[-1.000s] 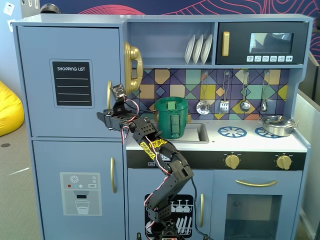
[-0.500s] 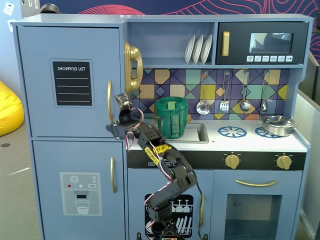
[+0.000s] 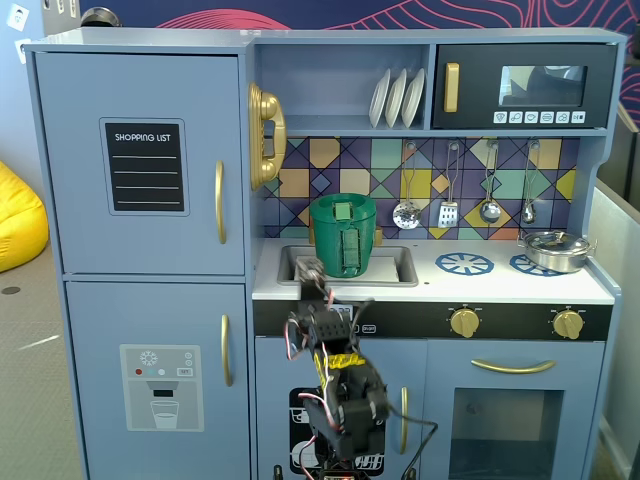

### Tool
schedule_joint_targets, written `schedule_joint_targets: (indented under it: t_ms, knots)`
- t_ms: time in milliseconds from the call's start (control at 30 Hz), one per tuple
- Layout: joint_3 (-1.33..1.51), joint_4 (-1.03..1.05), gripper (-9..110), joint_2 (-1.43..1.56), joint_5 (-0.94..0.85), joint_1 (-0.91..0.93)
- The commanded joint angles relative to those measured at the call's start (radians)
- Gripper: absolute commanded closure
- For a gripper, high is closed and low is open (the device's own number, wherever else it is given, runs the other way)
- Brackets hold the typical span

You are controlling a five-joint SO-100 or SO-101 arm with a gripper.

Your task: Close the left cabinet door

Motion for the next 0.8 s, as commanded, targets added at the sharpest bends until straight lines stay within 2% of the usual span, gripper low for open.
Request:
schedule_joint_targets:
  t_ms: [0, 233, 533, 767]
  knots:
    - [0.109, 0.089, 102, 0.095, 0.032, 0.126]
    - [0.239, 0.319, 102, 0.179, 0.092, 0.207]
    - [0.282, 0.643, 102, 0.212, 0.190, 0.210]
    - [0.282, 0.746, 102, 0.212, 0.189, 0.233]
